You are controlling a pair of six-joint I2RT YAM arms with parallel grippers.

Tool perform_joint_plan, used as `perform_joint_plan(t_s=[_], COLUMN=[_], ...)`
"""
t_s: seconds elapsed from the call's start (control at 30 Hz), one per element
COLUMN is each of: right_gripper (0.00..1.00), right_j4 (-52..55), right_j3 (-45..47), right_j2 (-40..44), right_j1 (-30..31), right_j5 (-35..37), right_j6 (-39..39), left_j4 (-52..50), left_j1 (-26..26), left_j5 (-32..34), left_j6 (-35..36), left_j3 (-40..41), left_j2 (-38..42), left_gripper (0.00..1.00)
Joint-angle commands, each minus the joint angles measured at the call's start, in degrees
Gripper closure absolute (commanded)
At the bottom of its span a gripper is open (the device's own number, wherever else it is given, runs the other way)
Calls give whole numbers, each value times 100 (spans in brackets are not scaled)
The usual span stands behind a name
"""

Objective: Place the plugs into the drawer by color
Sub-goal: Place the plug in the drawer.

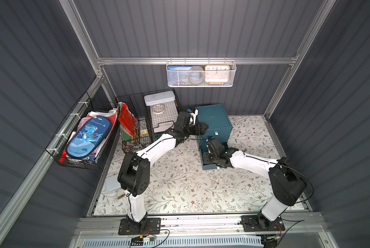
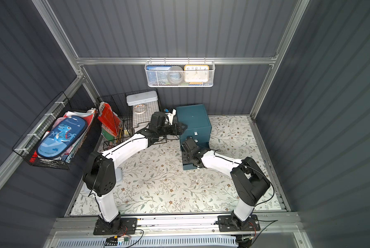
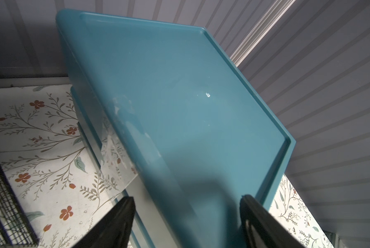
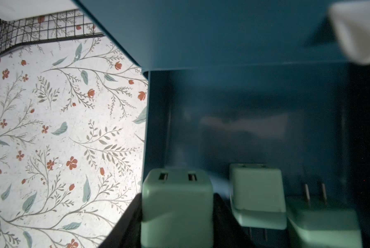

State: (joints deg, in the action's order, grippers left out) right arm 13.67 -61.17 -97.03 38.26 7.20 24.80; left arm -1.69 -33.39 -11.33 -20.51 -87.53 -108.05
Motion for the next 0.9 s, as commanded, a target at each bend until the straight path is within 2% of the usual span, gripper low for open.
perform_joint_plan(t_s=[0.0,0.37,0.67,0.77,0.87], right_gripper=[61,56,41,35,33], right_j4=[-40,22,138,367,608], right_j3=[16,-18,-159,-378,-275], right_j2=[-9,-224,-116,78,669], right_j1=[-45,-99,-142,-143,-126], right_j5=[-102,-414,-591,-712,-775], right_j6=[20,-8,-139,-198,-88], left_j4=[-947,-920,-947,-963,-933], left_j1=[-45,-45,-45,-45,-45], left_j5=[35,28,35,35,60], left_j6=[168,135,154,151,96], left_j3=[333,307,289,279,264], left_j2=[-213,-253,-256,-259,-265], left_gripper=[19,19,19,19,19])
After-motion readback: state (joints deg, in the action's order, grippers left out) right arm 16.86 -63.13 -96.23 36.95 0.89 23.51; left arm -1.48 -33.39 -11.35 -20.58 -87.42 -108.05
